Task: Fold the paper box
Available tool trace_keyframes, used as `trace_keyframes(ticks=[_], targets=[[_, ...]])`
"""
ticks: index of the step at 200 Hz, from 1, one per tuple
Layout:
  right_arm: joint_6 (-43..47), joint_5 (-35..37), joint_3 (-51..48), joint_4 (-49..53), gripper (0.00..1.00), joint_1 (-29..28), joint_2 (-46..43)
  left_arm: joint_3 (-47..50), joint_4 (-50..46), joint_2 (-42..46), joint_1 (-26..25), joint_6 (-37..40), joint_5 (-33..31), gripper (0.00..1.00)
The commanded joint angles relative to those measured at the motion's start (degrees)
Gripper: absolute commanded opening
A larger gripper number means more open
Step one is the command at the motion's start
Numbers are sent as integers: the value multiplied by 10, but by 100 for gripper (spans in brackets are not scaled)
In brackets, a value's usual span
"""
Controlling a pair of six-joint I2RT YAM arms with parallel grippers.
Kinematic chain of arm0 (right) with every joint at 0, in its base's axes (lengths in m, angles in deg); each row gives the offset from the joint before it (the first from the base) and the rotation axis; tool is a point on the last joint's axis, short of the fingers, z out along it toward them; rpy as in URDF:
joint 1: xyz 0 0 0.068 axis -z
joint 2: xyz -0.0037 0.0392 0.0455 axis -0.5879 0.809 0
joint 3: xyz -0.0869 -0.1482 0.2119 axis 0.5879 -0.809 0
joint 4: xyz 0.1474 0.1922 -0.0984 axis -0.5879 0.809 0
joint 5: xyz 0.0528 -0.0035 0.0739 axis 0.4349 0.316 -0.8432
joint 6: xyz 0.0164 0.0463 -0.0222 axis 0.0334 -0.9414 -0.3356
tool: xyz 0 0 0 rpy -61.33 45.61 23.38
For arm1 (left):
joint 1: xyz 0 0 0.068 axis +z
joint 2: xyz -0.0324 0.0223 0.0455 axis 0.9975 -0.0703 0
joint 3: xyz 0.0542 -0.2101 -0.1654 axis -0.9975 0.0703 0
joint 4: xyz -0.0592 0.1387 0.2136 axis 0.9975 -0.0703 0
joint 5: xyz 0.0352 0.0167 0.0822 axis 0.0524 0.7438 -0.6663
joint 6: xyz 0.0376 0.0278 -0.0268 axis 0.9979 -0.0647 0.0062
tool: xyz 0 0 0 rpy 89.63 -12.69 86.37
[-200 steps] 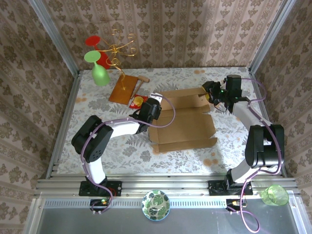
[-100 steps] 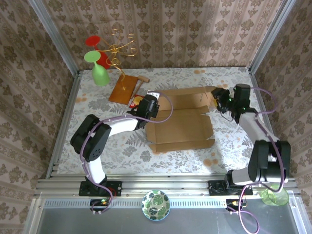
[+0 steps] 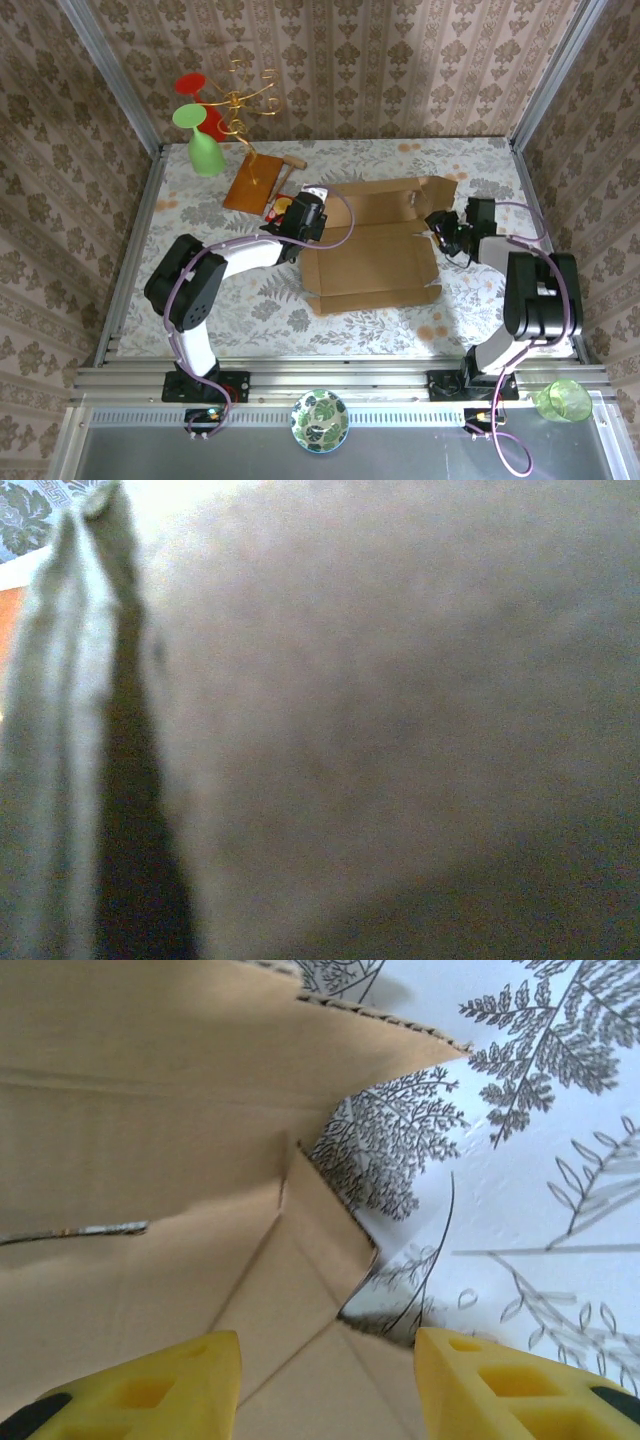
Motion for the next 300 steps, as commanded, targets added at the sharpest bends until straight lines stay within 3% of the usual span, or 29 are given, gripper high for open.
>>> trace_keyframes(ticks=[1,53,150,226,258,300], targets=[[35,17,33,-26,50,-2,27,-21,-29,1,4,4,3,0],[38,-5,72,-40,45,-14,82,-33,-34,-9,5,3,11,0],[-18,-2,63,-66,31,-61,55,-43,-32,-22,6,-5,18,0],[-25,17,59,-67,28,-93,88,-44,-38,-19,11,-11,18,0],[-2,18,65,-28,30,-90,34,-43,-42,-15,17,-11,19,0],[69,-11,70,68,35,-52,-136,-32,-38,17,47,-15,55,0]])
